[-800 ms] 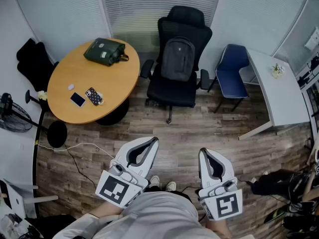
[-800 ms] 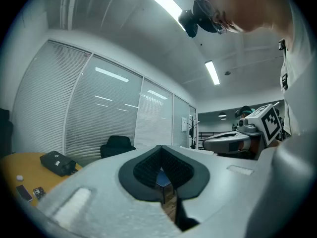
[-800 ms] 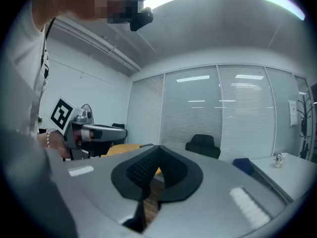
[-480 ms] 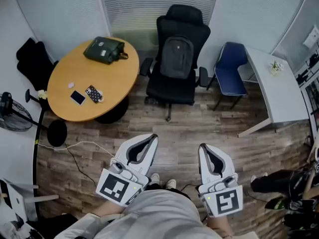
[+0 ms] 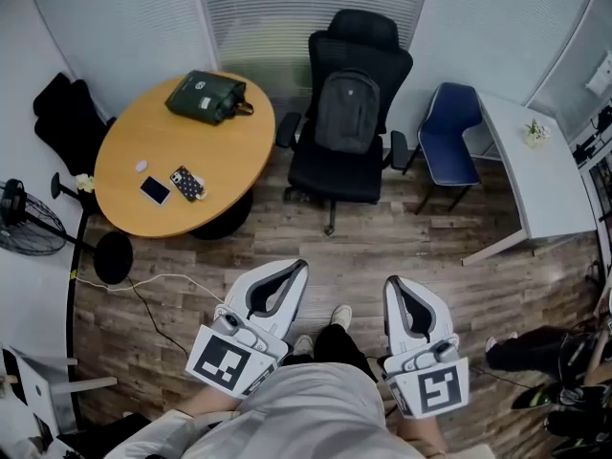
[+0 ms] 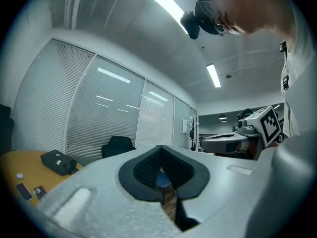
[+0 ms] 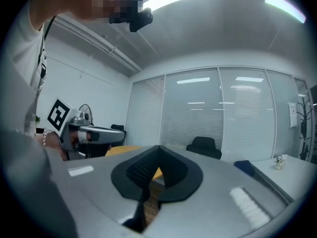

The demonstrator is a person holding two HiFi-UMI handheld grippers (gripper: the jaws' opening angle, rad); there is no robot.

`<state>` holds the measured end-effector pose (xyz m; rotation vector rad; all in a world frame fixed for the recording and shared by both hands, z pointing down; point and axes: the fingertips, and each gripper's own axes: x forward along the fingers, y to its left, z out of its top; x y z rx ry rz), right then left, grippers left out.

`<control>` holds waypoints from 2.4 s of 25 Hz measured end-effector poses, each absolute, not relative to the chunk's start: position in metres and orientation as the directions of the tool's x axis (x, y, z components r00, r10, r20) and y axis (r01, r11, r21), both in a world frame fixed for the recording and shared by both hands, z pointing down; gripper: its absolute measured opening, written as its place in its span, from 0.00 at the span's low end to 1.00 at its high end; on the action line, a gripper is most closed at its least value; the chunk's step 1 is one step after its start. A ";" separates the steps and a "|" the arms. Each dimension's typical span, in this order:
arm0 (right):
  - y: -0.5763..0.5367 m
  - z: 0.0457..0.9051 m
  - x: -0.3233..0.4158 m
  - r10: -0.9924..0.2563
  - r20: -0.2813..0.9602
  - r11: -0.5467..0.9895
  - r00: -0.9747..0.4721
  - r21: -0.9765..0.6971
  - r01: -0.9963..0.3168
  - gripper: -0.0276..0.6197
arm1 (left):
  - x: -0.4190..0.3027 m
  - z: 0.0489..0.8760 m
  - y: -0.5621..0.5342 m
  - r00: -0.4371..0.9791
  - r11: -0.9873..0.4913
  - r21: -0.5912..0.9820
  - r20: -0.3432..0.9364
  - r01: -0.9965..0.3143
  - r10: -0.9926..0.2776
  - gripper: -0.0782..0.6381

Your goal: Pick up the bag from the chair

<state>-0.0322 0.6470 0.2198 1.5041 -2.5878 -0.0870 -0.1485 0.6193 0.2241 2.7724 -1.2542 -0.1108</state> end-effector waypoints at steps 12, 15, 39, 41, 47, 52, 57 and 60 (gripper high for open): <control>0.604 0.225 -0.030 -0.864 0.103 0.502 -0.492 0.128 -0.855 0.05 | -0.146 0.231 0.576 0.659 -0.657 0.137 -0.030 -0.742 -0.751 0.12; 0.587 0.225 -0.026 -0.860 0.101 0.509 -0.500 0.128 -0.851 0.05 | -0.141 0.230 0.559 0.657 -0.655 0.135 -0.036 -0.744 -0.753 0.12; 0.446 0.222 0.066 -0.846 0.087 0.532 -0.525 0.121 -0.838 0.05 | -0.047 0.220 0.417 0.646 -0.646 0.124 -0.046 -0.753 -0.762 0.12; 0.433 0.224 0.074 -0.842 0.094 0.539 -0.531 0.121 -0.834 0.05 | -0.038 0.220 0.404 0.643 -0.643 0.124 -0.044 -0.756 -0.764 0.12; 0.400 0.232 0.095 -0.830 0.111 0.556 -0.546 0.113 -0.823 0.05 | -0.017 0.225 0.371 0.634 -0.633 0.123 -0.030 -0.764 -0.772 0.12; 0.380 0.238 0.109 -0.820 0.116 0.572 -0.561 0.105 -0.814 0.05 | -0.003 0.231 0.352 0.620 -0.617 0.125 -0.019 -0.777 -0.784 0.12; 0.366 0.242 0.116 -0.811 0.128 0.583 -0.571 0.096 -0.807 0.05 | 0.002 0.236 0.340 0.606 -0.601 0.130 -0.002 -0.788 -0.795 0.12; 0.359 0.243 0.122 -0.809 0.124 0.586 -0.574 0.091 -0.806 0.05 | 0.006 0.239 0.335 0.601 -0.595 0.130 0.008 -0.793 -0.799 0.12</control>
